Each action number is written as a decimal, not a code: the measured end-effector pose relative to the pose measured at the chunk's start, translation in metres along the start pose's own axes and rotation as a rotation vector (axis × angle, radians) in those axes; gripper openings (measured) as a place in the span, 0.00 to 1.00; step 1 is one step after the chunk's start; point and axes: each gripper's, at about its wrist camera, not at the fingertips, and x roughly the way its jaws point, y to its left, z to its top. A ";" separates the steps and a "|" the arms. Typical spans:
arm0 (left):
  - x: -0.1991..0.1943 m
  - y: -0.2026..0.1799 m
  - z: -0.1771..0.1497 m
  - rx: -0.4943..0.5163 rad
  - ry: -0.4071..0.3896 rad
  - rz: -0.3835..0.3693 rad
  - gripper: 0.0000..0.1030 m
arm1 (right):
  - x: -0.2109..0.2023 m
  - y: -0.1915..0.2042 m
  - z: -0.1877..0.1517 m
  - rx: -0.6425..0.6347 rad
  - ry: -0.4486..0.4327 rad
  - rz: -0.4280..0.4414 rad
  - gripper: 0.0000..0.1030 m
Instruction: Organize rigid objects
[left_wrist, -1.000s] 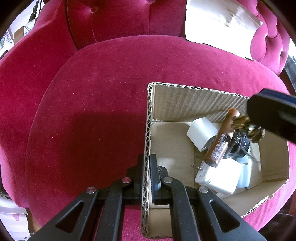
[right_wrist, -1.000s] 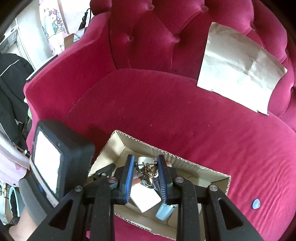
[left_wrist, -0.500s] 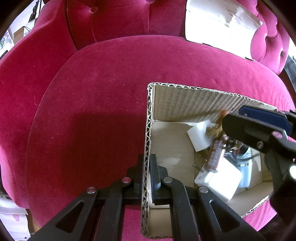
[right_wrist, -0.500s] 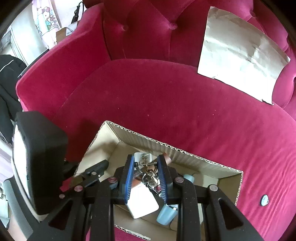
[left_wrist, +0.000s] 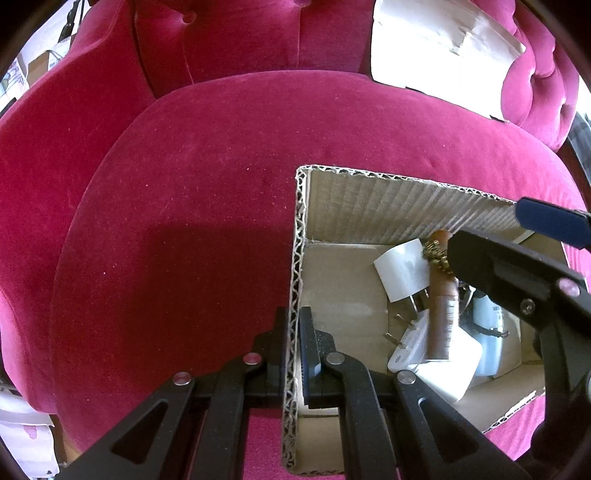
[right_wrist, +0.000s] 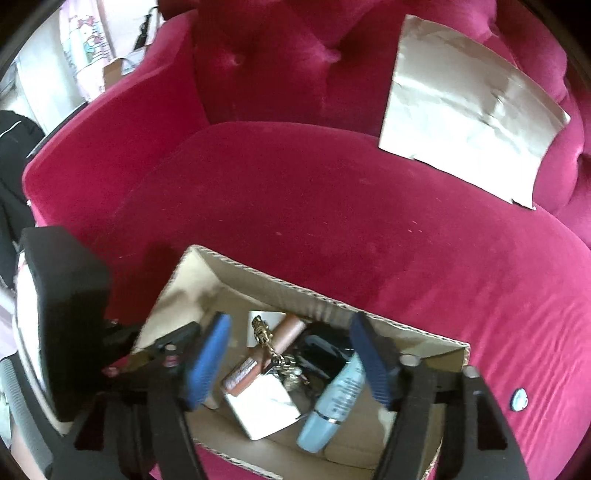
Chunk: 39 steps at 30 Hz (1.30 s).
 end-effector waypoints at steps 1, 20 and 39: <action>0.000 -0.001 0.000 -0.001 0.000 -0.001 0.05 | 0.001 -0.002 0.000 0.004 0.002 -0.009 0.83; 0.003 -0.008 0.003 0.007 -0.001 0.004 0.05 | -0.004 -0.014 -0.006 -0.005 0.015 -0.065 1.00; 0.002 0.002 0.001 0.012 -0.002 0.010 0.05 | -0.028 -0.059 -0.014 0.065 -0.013 -0.122 1.00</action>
